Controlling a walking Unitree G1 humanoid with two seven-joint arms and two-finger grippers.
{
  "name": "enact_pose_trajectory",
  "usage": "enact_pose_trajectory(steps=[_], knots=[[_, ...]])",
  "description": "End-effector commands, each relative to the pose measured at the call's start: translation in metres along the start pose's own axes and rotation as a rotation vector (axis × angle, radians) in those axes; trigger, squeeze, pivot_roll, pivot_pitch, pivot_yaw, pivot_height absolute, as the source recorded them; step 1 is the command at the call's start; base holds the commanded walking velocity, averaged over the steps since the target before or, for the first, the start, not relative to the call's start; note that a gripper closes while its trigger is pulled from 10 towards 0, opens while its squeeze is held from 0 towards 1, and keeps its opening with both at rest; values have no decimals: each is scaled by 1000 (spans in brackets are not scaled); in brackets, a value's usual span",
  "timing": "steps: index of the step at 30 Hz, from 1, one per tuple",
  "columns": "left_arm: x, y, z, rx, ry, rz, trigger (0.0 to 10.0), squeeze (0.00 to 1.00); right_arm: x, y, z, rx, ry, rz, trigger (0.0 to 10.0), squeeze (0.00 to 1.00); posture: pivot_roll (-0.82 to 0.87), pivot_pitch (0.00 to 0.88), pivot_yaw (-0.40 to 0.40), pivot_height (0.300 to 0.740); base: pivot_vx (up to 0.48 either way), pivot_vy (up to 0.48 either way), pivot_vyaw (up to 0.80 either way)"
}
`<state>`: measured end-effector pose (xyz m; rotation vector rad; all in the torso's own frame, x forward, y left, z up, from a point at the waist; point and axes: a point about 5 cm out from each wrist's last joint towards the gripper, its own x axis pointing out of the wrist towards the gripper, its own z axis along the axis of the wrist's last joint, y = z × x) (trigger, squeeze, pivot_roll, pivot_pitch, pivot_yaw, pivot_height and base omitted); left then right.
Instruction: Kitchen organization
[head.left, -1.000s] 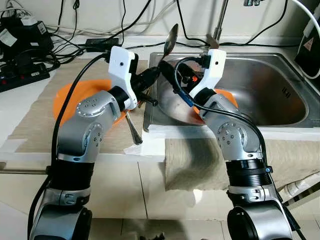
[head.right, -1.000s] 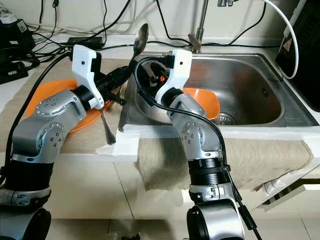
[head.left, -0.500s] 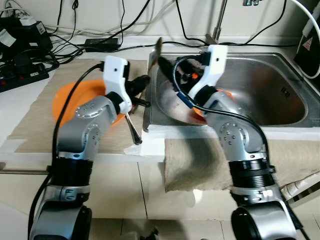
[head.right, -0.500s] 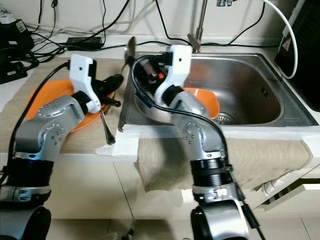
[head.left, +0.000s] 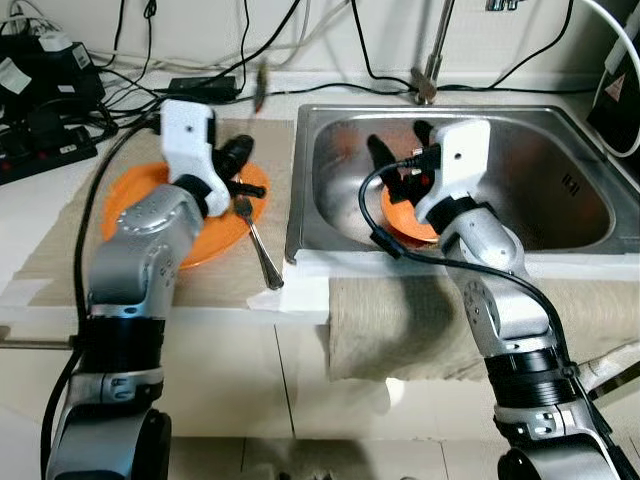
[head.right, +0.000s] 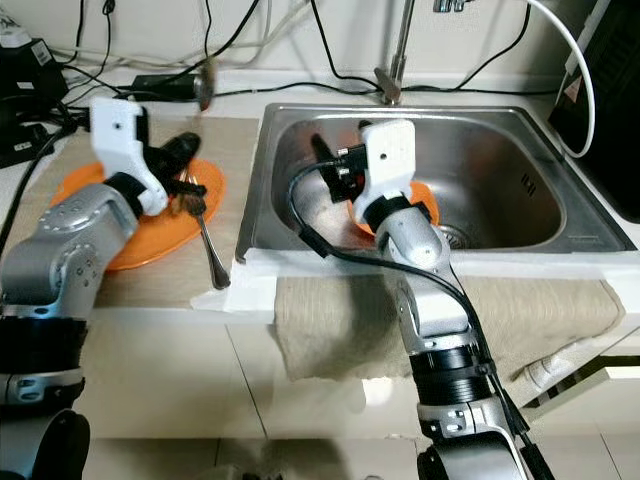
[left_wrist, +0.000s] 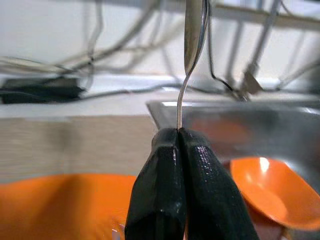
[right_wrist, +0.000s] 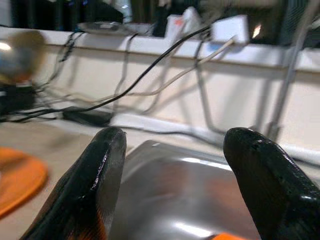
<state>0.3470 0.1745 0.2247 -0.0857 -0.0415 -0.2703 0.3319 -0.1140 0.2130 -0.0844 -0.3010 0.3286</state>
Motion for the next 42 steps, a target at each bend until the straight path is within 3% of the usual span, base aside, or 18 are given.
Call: enact_pose_trajectory(steps=[1, 8, 11, 12, 15, 23, 31, 42], knots=[[-8, 9, 11, -25, -92, 86, 0, 0, -5, -6, 5, -47, -48, -55, 10000, 0, 17, 0, 29, 740, 0, 0, 0], [-33, 31, 0, -61, -174, 307, 0, 0, -21, -21, -1, -125, -72, -167, 10000, 0, 20, 0, 28, 740, 0, 0, 0], [-36, 30, -7, -59, -219, 347, 0, 0, -29, -27, -6, -139, -99, -212, 10000, 0, 22, 0, 26, 740, 0, 0, 0], [-35, 28, -10, -13, -239, 348, 0, 0, -32, -30, -8, -145, -114, -226, 10000, 0, 21, 0, 26, 740, 0, 0, 0], [-32, 29, -18, -8, -224, 365, 0, 0, -34, -31, -12, -145, -125, -240, 10000, 0, 21, 0, 31, 740, 0, 0, 0], [-26, 8, -23, 215, -257, 262, 0, 0, -36, -27, -20, -195, -159, -267, 10000, 0, 5, 0, 50, 740, 0, 0, 0], [-25, 1, -35, 274, -256, 236, 0, 0, -36, -23, -26, -218, -173, -261, 10000, 0, 2, 0, 54, 740, 0, 0, 0], [-26, 2, -41, 270, -271, 260, 0, 0, -33, -20, -32, -229, -180, -245, 10000, 0, 6, 0, 47, 740, 0, 0, 0]])
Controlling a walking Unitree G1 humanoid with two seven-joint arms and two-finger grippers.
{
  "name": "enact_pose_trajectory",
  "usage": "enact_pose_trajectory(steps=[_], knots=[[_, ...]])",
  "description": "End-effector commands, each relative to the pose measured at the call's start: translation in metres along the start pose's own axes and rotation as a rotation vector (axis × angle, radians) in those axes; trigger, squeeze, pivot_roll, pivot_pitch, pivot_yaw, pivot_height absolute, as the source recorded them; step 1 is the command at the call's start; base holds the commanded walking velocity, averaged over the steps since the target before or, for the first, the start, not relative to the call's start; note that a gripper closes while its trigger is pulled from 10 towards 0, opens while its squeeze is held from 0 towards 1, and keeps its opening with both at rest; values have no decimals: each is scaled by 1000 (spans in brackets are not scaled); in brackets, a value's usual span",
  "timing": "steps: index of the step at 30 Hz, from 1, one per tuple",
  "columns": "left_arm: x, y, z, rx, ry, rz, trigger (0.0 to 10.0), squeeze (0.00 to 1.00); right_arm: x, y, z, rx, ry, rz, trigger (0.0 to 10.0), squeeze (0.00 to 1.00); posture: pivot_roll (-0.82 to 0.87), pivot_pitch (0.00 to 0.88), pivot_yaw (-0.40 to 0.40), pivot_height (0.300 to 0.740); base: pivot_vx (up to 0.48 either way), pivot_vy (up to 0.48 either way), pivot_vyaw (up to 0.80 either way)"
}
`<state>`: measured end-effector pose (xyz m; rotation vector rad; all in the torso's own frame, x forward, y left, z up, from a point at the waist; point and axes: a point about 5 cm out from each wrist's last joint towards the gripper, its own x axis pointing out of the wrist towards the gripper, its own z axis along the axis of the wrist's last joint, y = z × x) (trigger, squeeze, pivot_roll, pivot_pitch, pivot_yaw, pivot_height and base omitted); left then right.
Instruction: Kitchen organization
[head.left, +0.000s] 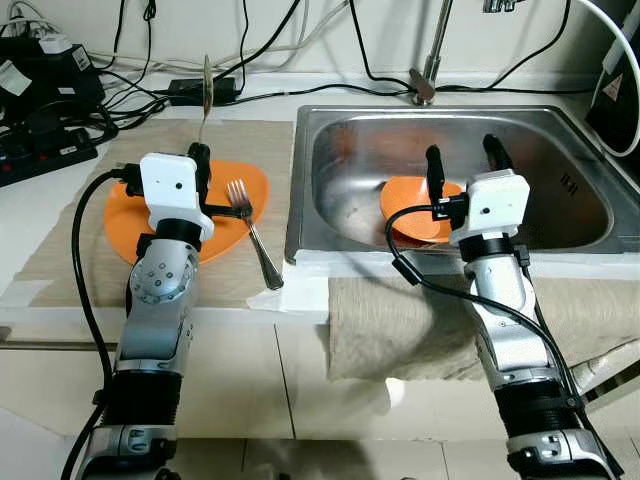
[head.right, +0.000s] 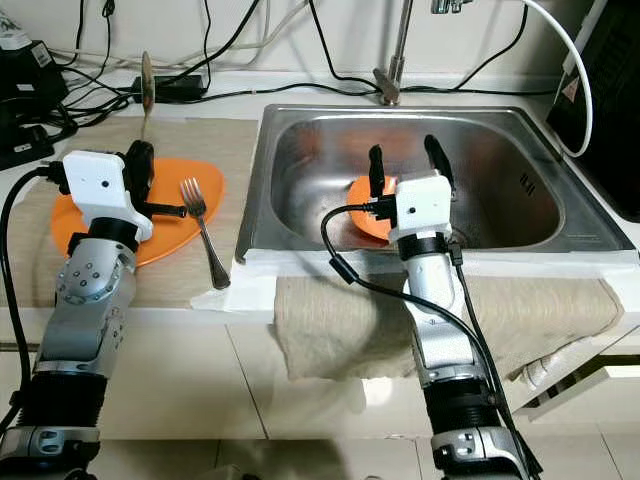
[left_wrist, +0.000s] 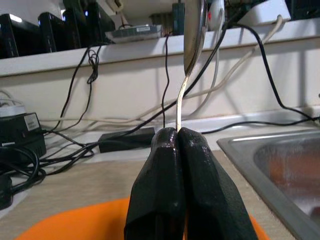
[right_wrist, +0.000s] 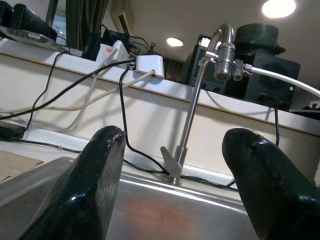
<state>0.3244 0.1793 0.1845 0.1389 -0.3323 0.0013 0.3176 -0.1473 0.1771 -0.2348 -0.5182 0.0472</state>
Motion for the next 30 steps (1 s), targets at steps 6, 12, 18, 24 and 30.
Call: enact_pose_trajectory(steps=[6, 12, 18, 24, 30], knots=[[1, -1, -1, -3, -11, 10, 0, 0, 2, 2, -2, 2, -3, 5, 10000, 0, 6, 0, 44, 740, 0, 0, 0], [2, -4, -1, 6, -22, -9, 0, 0, 3, 2, -3, -5, -3, 10, 10000, 0, 1, 0, 47, 740, 0, 0, 0], [3, -8, -2, 1, -20, -27, 0, 0, 2, 5, -6, -9, 6, 21, 10000, 0, -1, 0, 51, 740, 0, 0, 0], [3, -9, -3, -8, -14, -32, 0, 0, 2, 7, -6, -8, 11, 37, 10000, 0, -1, 0, 50, 740, 0, 0, 0], [2, -12, -4, -12, -7, -50, 0, 0, 3, 8, -7, -13, 15, 61, 10000, 0, 1, 0, 47, 740, 0, 0, 0]])
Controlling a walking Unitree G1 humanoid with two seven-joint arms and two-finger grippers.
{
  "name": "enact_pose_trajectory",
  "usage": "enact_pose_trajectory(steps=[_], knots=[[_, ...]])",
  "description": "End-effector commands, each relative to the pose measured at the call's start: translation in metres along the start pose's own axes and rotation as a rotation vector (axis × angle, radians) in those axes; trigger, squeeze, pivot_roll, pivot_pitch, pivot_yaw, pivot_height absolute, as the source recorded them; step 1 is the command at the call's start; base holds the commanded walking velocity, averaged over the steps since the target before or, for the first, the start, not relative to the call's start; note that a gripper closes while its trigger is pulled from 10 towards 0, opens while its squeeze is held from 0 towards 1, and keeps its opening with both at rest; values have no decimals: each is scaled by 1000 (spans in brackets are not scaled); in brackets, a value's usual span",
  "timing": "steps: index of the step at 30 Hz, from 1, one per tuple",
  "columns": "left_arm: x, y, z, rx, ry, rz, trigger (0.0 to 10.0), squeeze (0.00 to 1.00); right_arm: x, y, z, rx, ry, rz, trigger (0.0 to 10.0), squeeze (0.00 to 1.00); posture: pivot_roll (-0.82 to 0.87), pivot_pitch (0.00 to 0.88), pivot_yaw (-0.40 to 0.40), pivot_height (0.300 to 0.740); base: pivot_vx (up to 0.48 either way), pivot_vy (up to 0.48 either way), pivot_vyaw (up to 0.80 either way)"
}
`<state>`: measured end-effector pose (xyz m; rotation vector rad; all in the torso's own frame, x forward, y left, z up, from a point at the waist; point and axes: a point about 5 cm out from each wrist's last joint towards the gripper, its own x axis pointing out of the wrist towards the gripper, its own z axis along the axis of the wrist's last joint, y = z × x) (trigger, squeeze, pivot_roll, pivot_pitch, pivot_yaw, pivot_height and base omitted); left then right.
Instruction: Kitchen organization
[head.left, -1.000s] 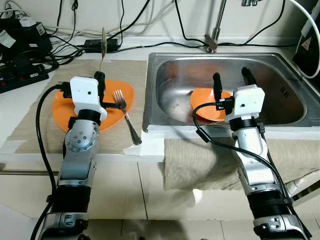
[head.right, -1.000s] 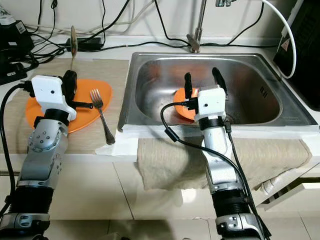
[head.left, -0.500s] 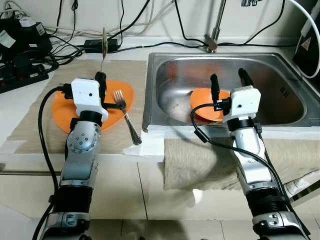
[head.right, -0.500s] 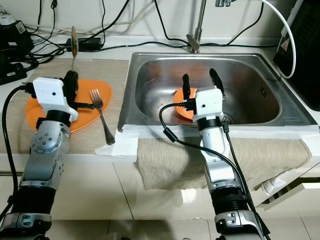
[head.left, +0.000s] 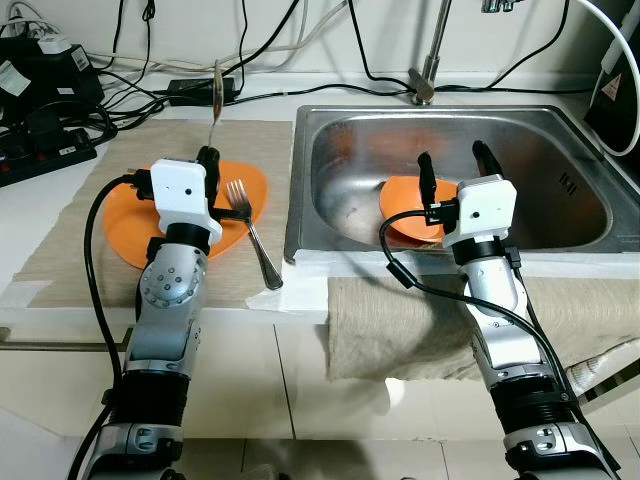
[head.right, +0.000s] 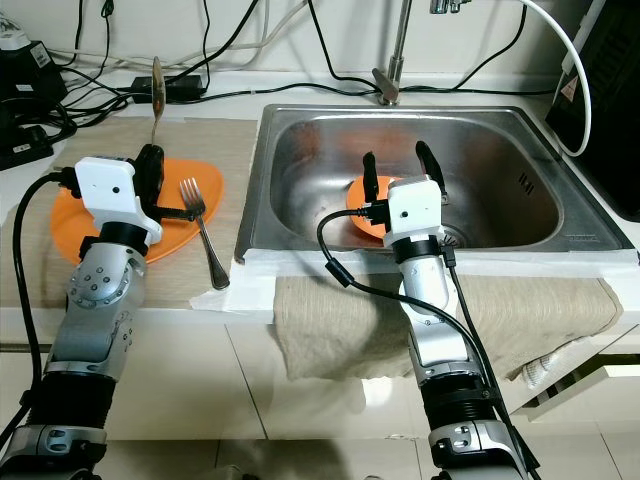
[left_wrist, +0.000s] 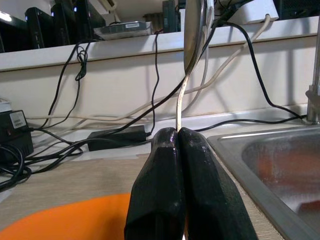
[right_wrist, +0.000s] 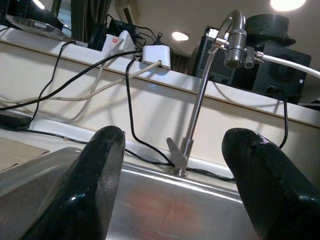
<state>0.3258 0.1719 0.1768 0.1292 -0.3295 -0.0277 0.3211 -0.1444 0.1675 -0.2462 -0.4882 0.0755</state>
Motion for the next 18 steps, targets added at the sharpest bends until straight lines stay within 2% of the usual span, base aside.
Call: enact_pose_trajectory(steps=[1, 4, 5, 8, 9, 10, 12, 13, 15, 16, 18], knots=[[3, -5, 3, 2, -8, -33, 0, 0, 5, 3, 2, -18, -12, 39, 10000, 0, 1, 0, 47, 740, 0, 0, 0], [5, -9, 5, -5, -10, -57, 0, 0, 9, 6, 4, -77, -21, 113, 10000, 0, 1, 0, 48, 740, 0, 0, 0], [5, -11, 6, -7, -12, -68, 0, 0, 11, 7, 4, -121, -26, 158, 10000, 0, 1, 0, 49, 740, 0, 0, 0], [6, -13, 7, -10, -14, -81, 0, 0, 13, 7, 5, -150, -27, 191, 10000, 0, 0, 0, 50, 740, 0, 0, 0], [8, -17, 10, -14, -20, -102, 0, 0, 16, 7, 7, -221, -47, 244, 10000, 0, -1, 0, 51, 740, 0, 0, 0], [8, -17, 10, -14, -20, -102, 0, 0, 16, 7, 7, -221, -47, 244, 10000, 0, -1, 0, 51, 740, 0, 0, 0], [9, -22, 13, -21, -26, -130, 0, 0, 19, 8, 8, -294, -64, 304, 10000, 0, -1, 0, 50, 740, 0, 0, 0], [9, -22, 13, -21, -26, -130, 0, 0, 19, 8, 8, -294, -64, 304, 10000, 0, -1, 0, 50, 740, 0, 0, 0], [11, -30, 19, -30, -36, -169, 0, 0, 23, 12, 10, -374, -89, 379, 10000, 0, 2, 0, 49, 740, 0, 0, 0], [11, -30, 19, -30, -36, -169, 0, 0, 23, 12, 10, -374, -89, 379, 10000, 0, 2, 0, 49, 740, 0, 0, 0], [12, -37, 22, -36, -39, -195, 0, 0, 25, 19, 13, -500, -148, 480, 10000, 0, 4, 0, 48, 740, 0, 0, 0]])
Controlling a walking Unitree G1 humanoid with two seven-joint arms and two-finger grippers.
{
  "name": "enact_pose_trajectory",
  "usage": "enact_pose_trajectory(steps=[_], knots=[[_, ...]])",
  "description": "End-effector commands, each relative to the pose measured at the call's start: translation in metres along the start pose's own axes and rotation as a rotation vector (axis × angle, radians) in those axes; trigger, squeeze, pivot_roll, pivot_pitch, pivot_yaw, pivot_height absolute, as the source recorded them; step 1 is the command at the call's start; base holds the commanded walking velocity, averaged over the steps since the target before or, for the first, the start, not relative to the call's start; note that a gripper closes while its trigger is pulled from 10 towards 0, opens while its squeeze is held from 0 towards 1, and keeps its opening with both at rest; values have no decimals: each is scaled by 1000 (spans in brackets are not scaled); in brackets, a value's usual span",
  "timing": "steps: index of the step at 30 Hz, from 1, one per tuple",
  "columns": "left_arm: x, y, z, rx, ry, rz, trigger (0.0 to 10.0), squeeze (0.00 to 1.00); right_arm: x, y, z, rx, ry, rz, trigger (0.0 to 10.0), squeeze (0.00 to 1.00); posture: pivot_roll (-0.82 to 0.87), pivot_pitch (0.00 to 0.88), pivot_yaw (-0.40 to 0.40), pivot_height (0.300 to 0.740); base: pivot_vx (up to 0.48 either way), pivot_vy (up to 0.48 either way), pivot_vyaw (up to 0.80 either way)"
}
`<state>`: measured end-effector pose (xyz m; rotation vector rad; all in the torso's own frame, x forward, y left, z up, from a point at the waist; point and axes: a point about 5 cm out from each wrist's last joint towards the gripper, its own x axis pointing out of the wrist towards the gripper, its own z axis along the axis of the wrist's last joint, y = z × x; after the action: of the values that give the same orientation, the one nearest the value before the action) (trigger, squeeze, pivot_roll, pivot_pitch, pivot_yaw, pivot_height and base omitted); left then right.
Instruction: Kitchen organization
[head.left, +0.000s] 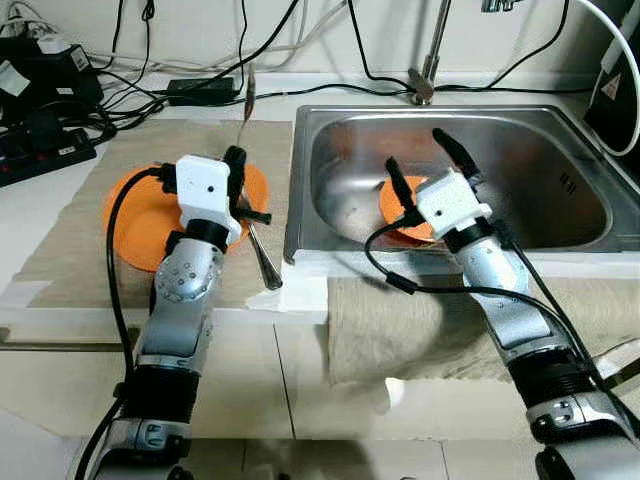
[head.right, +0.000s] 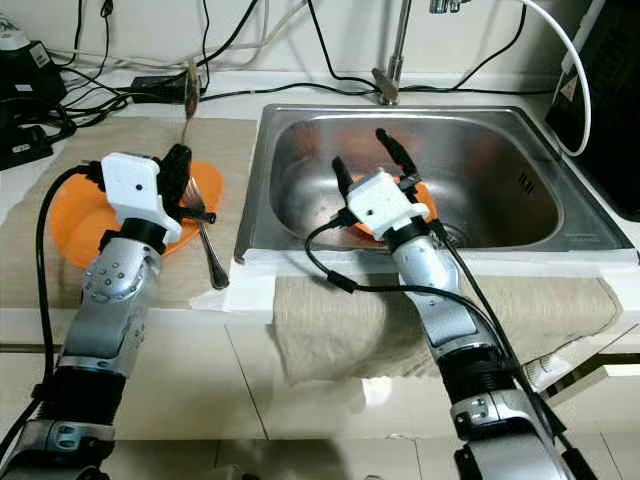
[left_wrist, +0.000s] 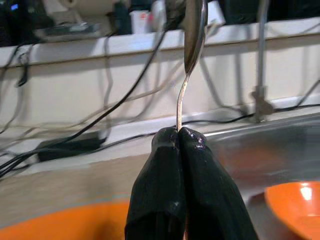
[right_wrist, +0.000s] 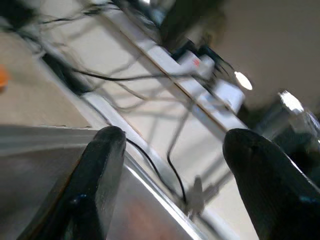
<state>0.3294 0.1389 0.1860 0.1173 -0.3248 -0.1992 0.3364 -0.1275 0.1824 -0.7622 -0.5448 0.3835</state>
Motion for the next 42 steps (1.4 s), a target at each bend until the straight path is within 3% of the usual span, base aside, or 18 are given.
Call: enact_pose_trajectory(steps=[1, 4, 5, 8, 10, 11, 26, 29, 37, 42], knots=[[5, -5, 10, 6, -31, -29, 0, 0, 5, 3, 6, -79, -47, 67, 10000, 0, 4, 0, 48, 740, 0, 0, 0], [7, -10, 12, 8, -21, -58, 0, 0, 10, 7, 15, -302, -137, 192, 10000, 0, 2, 0, 50, 740, 0, 0, 0], [7, -10, 12, 8, -21, -58, 0, 0, 10, 7, 15, -302, -137, 192, 10000, 0, 2, 0, 50, 740, 0, 0, 0], [10, -15, 17, 3, -26, -82, 0, 0, 13, 9, 19, -492, -204, 302, 10000, 0, -1, 0, 50, 740, 0, 0, 0], [11, -16, 19, 1, -30, -89, 0, 0, 14, 9, 20, -513, -215, 318, 10000, 0, -3, 0, 49, 740, 0, 0, 0], [12, -17, 21, -1, -33, -95, 0, 0, 14, 9, 20, -533, -230, 337, 10000, 1000, -2, 0, 47, 740, 0, 0, 0], [11, -19, 17, -4, 8, -114, 0, 0, 18, 12, 17, -604, -256, 332, 10000, 1000, 0, 0, 42, 740, 0, 0, 0], [11, -25, 11, 7, 64, -163, 0, 0, 23, 2, 23, -668, -296, 259, 10000, 1000, -1, 0, 46, 740, 0, 0, 0], [12, -38, 4, 26, 168, -257, 0, 0, 28, -4, 30, -730, -359, 231, 10000, 1000, -4, 0, 44, 740, 0, 0, 0], [14, -39, 7, 36, 169, -273, 0, 0, 31, -6, 32, -762, -385, 209, 10000, 1000, -5, 0, 44, 740, 0, 0, 0]])
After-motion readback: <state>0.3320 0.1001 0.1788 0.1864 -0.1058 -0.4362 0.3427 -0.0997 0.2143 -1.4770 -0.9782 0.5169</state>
